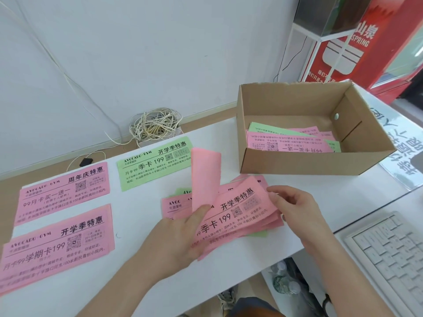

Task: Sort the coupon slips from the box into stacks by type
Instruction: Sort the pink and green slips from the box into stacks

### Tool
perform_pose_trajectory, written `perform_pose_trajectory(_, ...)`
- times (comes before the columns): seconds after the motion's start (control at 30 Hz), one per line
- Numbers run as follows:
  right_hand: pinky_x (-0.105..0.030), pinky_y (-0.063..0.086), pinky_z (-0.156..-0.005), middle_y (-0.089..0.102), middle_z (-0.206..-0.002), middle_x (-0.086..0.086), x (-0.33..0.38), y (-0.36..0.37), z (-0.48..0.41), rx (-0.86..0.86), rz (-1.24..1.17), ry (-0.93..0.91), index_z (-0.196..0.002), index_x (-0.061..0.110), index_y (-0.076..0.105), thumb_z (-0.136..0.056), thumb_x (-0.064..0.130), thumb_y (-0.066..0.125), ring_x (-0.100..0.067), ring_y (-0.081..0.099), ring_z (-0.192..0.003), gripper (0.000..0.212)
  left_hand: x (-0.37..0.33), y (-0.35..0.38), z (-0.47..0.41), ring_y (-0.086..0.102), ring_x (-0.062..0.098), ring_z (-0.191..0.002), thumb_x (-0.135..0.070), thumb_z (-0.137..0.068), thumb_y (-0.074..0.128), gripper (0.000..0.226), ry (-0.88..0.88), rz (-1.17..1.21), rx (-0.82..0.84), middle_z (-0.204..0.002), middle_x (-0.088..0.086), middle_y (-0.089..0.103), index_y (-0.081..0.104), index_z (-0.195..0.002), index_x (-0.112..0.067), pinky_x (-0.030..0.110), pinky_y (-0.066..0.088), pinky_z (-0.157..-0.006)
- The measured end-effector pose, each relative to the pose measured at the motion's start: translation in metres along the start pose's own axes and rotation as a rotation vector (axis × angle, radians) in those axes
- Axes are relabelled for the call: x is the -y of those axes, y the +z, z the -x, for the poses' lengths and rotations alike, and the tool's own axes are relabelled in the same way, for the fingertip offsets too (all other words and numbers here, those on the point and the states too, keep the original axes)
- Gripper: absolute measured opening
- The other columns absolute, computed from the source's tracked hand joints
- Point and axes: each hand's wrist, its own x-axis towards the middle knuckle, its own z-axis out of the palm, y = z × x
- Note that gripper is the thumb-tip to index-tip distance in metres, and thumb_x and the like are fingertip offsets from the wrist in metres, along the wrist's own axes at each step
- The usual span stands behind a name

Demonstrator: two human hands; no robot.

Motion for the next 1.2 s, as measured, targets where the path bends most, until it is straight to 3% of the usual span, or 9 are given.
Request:
perform_pose_trajectory(0.2,-0.007,0.042,-0.047,0.067,-0.067,0.004,0.001,-0.003,0.001,0.068,-0.043,-0.009,-0.093,0.017,0.072,-0.093,0.011,0.060,-0.001,0.057,-0.056,0.013,0.005,-0.002,0.006,0.055,0.023,-0.061,-0.027,-0.091,0.052,0.031,-0.183,0.309,0.038,-0.083,-0.007,0.068,0.052,-0.121,-0.034,0.030,0.037,-0.057)
perform_pose_trajectory(0.4,-0.023,0.042,-0.062,0.065,-0.083,0.005,-0.010,-0.002,-0.007,-0.014,0.310,-0.055,-0.103,0.026,0.070,-0.092,0.019,0.059,-0.013,0.059,-0.074,0.018,0.008,0.000,0.004,0.049,-0.003,-0.059,-0.026,-0.090,0.059,0.009,-0.266,0.354,0.020,-0.050,-0.021,0.044,0.055,-0.083,-0.028,0.015,0.033,-0.054)
perform_pose_trajectory(0.63,-0.028,0.047,-0.070,0.065,-0.086,0.003,-0.012,0.001,-0.010,0.064,0.437,-0.037,-0.113,0.022,0.066,-0.086,0.014,0.064,-0.016,0.062,-0.078,0.028,0.007,-0.002,0.005,0.049,0.026,-0.050,-0.012,-0.090,0.052,0.081,-0.136,0.288,-0.069,-0.066,-0.008,0.048,0.004,-0.140,-0.055,0.034,0.043,-0.052)
perform_pose_trajectory(0.7,-0.024,0.042,-0.065,0.064,-0.083,0.007,-0.013,-0.001,-0.010,0.024,0.438,-0.058,-0.106,0.022,0.070,-0.085,0.014,0.065,-0.012,0.060,-0.073,0.023,0.006,-0.002,0.004,0.047,0.023,-0.044,-0.009,-0.085,0.051,0.077,-0.055,0.169,-0.049,-0.072,-0.005,0.048,0.020,-0.143,-0.048,0.031,0.044,-0.045)
perform_pose_trajectory(0.8,-0.028,0.052,-0.070,0.069,-0.081,0.008,-0.010,-0.003,-0.010,0.039,0.342,-0.044,-0.095,0.023,0.074,-0.088,0.014,0.060,-0.013,0.066,-0.075,0.018,0.000,0.004,0.004,0.050,0.016,-0.041,-0.039,-0.080,0.050,0.046,0.060,-0.007,-0.051,-0.076,-0.008,0.059,0.048,-0.127,-0.036,0.022,0.037,-0.038)
perform_pose_trajectory(0.9,-0.024,0.048,-0.066,0.073,-0.078,-0.004,-0.003,-0.005,-0.008,0.117,0.076,0.030,-0.083,0.019,0.077,-0.093,0.014,0.058,-0.012,0.062,-0.068,0.022,-0.009,0.011,0.001,0.060,0.011,-0.050,-0.066,-0.058,0.071,0.071,0.063,-0.136,0.017,-0.092,-0.010,0.069,0.054,-0.116,-0.029,0.024,0.043,-0.036)
perform_pose_trajectory(1.03,-0.025,0.051,-0.061,0.073,-0.073,-0.004,0.001,-0.007,-0.006,0.166,-0.073,0.077,-0.093,0.012,0.076,-0.094,0.011,0.057,-0.009,0.062,-0.057,0.020,-0.005,0.001,0.001,0.060,0.014,-0.051,-0.055,-0.070,0.073,0.059,-0.021,-0.016,0.018,-0.090,-0.013,0.070,0.050,-0.119,-0.032,0.024,0.046,-0.045)
perform_pose_trajectory(1.13,-0.046,0.058,-0.079,0.074,-0.087,-0.013,-0.004,-0.008,-0.008,0.160,-0.098,0.078,-0.096,0.016,0.075,-0.092,0.010,0.060,-0.032,0.070,-0.083,0.017,0.003,-0.004,0.002,0.059,0.024,-0.066,-0.042,-0.088,0.055,0.044,-0.166,0.182,0.029,-0.097,-0.004,0.068,0.042,-0.129,-0.034,0.031,0.045,-0.065)
perform_pose_trajectory(1.2,-0.043,0.057,-0.079,0.071,-0.091,-0.015,-0.006,-0.007,-0.010,0.131,-0.051,0.054,-0.092,0.023,0.076,-0.088,0.017,0.068,-0.033,0.067,-0.089,0.011,0.001,0.000,0.003,0.051,0.022,-0.054,-0.034,-0.084,0.047,0.041,-0.131,0.131,0.017,-0.084,-0.004,0.067,0.040,-0.124,-0.031,0.030,0.041,-0.055)
